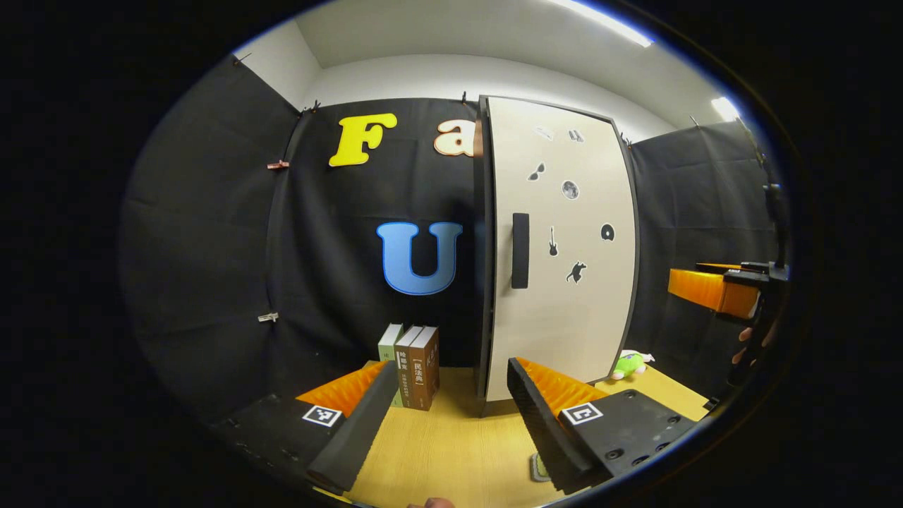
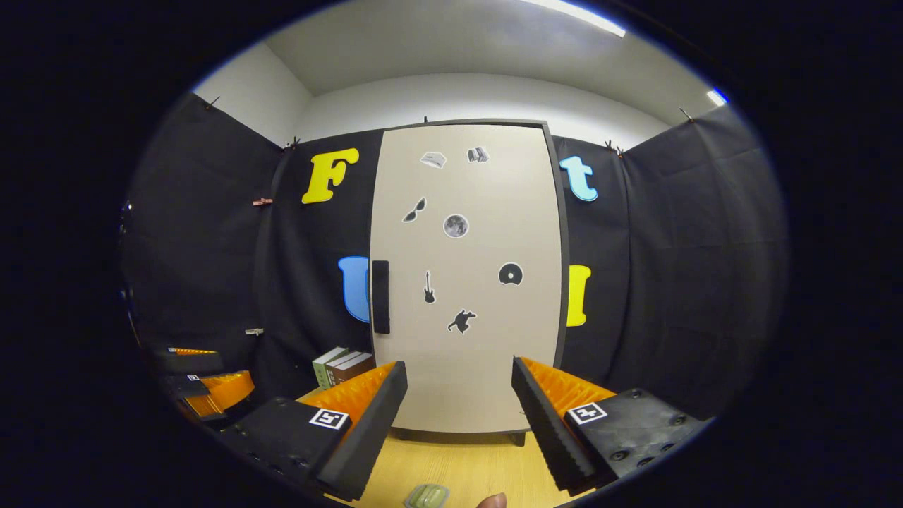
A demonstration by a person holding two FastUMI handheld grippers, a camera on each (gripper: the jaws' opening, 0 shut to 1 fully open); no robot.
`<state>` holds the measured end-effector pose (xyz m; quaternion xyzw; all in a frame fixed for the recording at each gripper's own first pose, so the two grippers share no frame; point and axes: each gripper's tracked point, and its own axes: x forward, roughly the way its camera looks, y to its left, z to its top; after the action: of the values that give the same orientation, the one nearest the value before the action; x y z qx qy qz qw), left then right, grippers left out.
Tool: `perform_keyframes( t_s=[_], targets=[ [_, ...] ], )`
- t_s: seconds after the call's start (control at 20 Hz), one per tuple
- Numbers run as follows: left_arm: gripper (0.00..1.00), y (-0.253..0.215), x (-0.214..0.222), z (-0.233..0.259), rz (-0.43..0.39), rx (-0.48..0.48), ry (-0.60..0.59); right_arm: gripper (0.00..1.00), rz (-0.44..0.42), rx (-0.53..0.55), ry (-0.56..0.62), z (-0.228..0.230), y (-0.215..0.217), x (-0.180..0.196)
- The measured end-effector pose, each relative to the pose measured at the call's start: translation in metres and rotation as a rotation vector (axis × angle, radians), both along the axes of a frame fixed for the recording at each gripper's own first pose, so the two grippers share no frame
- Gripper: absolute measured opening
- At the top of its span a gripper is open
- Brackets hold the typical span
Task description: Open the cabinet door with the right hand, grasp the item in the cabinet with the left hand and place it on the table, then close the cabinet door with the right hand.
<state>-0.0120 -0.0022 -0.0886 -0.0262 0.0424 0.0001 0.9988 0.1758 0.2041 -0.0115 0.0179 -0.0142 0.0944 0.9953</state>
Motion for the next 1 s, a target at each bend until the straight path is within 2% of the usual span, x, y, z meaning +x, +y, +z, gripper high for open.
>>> perform_keyframes(
  t_s=[1.0],
  targets=[
    [0.97, 0.0013, -0.0019, -0.0031, 0.004, 0.004, 0.002, 0.96, 0.016, 0.006, 0.003, -0.0036, 0.0049, 0.0002]
  ],
)
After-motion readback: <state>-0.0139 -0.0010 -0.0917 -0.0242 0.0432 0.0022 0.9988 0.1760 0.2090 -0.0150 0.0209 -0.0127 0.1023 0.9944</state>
